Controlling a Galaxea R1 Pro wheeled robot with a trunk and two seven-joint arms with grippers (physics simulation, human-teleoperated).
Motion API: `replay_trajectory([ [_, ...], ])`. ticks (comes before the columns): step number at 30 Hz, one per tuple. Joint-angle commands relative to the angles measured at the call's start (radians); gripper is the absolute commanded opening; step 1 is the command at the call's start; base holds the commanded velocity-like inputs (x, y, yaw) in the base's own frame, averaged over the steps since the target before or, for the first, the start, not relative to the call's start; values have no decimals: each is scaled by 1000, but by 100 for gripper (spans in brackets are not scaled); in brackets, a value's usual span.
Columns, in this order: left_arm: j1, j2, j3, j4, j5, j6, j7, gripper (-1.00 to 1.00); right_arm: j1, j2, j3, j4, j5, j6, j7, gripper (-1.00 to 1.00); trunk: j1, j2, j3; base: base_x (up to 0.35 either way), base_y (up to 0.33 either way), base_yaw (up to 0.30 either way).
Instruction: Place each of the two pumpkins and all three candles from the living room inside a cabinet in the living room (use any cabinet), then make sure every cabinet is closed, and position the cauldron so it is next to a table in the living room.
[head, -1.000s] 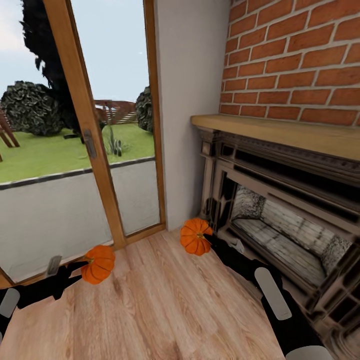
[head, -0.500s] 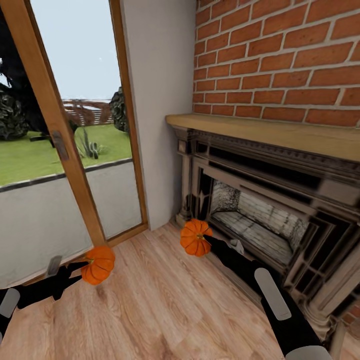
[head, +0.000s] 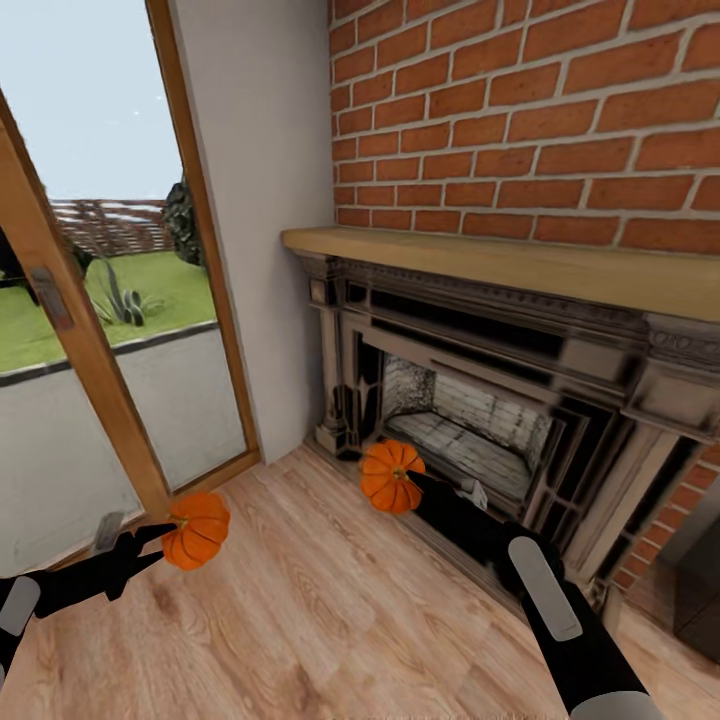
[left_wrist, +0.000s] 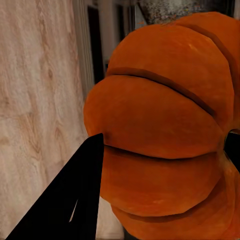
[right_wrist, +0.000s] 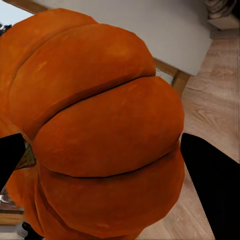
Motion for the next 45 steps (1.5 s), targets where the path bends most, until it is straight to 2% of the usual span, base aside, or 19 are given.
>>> replay_trajectory([
  [1,0,0,1,-1,12,4,3,-100,0,0,0,-1,-8,0,-4,-100,0,0,0,-103,0,-282],
  [45,0,0,1,-1,12,3,3,-100,0,0,0,7,-7,0,-3,-100,0,0,0,-23,4,-282],
])
